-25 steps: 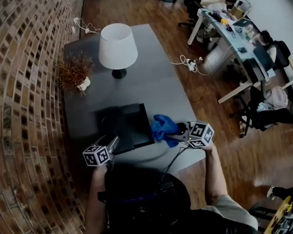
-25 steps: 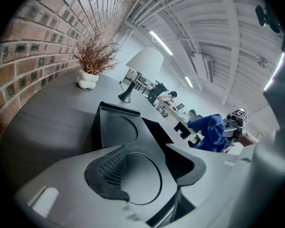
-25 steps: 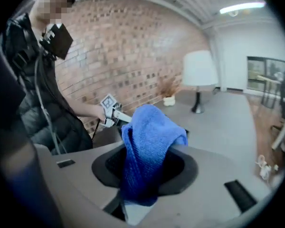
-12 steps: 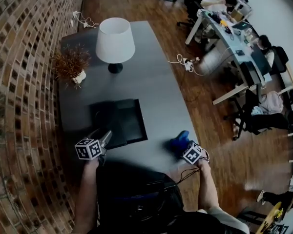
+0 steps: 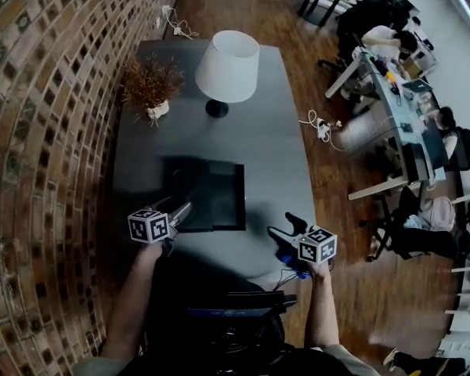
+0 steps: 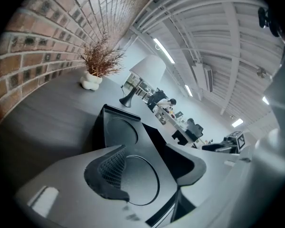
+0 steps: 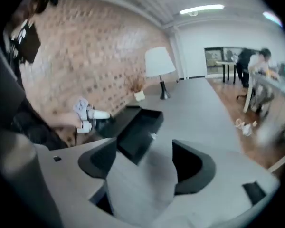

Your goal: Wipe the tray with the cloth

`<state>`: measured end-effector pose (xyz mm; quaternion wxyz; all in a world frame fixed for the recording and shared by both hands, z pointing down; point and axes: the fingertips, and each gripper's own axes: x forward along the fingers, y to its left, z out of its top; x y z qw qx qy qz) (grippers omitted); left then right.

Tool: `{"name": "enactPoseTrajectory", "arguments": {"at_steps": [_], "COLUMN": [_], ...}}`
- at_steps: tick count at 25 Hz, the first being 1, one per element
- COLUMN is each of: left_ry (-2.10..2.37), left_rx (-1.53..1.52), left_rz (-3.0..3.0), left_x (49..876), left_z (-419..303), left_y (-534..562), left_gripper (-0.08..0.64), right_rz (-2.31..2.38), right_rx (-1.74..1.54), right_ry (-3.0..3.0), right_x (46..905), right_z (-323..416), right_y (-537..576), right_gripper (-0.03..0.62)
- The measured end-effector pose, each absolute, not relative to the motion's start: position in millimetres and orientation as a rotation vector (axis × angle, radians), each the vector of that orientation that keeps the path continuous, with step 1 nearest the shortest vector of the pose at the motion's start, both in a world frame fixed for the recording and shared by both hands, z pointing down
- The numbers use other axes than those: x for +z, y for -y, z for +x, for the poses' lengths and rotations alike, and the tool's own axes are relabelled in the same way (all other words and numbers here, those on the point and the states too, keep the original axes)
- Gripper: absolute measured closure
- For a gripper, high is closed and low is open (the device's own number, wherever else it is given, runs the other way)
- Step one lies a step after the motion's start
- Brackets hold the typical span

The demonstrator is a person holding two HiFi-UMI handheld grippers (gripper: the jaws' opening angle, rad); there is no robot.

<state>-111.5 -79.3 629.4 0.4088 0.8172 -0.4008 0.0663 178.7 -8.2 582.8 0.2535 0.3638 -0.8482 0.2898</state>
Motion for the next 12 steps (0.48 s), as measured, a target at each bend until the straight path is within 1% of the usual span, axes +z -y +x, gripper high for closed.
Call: {"name": "enactPoseTrajectory", "arguments": {"at_steps": [1,4,7,8,9,12], "left_ry": [1.051,1.188,1.141,1.099,1.064,1.048], "left_rx": [0.124,0.02,0.029,0.034,0.033,0.033], "left_rz": [2.038,1.956,1.92,1.913,1.91,1.912], "left_x": [627.8,627.8,643.7,649.8,652.9,656.9], "left_z": [-121.1,-157.9,-162.3,-157.5,-151.8,-144.4], "left_y": [81.1,89.8,96.5,97.2,97.6,99.1], "left_gripper": [0.291,0.288,0.287,0.276,0.276,0.272], "right_rz": [0.979,0.91,0.839,0.817,0.795,0.665], "right_rx": [0.888,1.086,1.339,1.372,1.373,1.295], "right_ry": [2.37,2.363,2.35,2.352,2.353,2.347], "right_x": [589.6,632.2,660.4,664.3,665.6,663.1], "right_z": [152.3,102.1,74.8,68.3,63.7,45.8], "right_y": [17.7,32.8,48.9,52.5,54.8,51.1], "right_gripper": [0.204,0.204,0.204,0.207,0.251,0.252]}}
